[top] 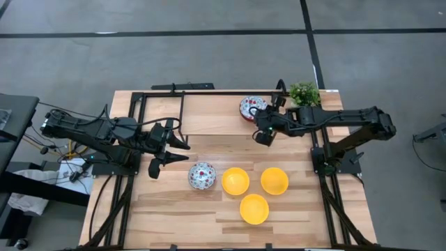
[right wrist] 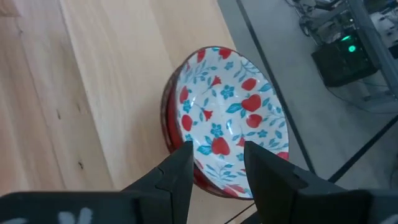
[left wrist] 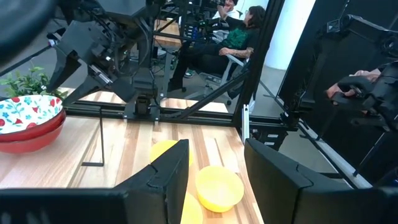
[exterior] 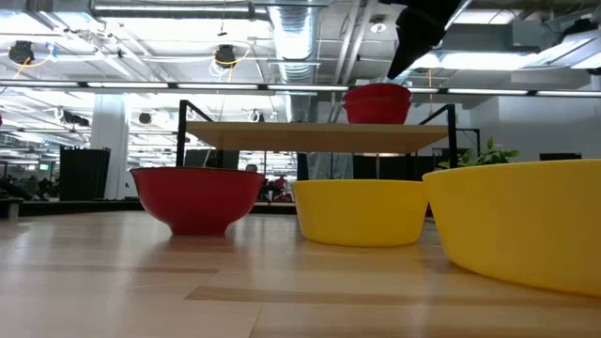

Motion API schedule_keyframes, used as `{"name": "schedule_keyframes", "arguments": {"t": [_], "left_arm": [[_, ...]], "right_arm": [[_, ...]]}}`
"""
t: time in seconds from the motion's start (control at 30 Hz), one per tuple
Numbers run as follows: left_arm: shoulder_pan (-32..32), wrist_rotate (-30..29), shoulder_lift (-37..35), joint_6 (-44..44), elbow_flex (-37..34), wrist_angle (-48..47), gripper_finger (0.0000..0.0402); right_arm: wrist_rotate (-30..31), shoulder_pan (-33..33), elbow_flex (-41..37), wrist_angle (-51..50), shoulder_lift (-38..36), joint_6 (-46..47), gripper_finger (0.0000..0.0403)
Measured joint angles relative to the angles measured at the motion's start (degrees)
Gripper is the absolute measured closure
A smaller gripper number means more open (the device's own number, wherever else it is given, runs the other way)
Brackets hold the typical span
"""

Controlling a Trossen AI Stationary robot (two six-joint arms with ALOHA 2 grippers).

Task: Pick & Place Mini bowls
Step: Stack the bottom red patterned bowl on top of the red patterned bowl on the shelf

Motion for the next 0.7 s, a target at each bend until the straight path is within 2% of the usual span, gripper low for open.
{"name": "schedule_keyframes", "arguments": {"t": [0.43, 0.7], "left_arm": [[0.0, 0.0, 0.0, 0.0, 0.0, 0.0, 0.0247], [0.0, 0.0, 0.0, 0.0, 0.0, 0.0, 0.0247]], "right_arm": [[-2.6, -1.2, 0.0, 0.1, 0.0, 0.1, 0.0274], [-3.6, -1.4, 0.0, -2.0, 3.3, 0.3, 0.0274]]}}
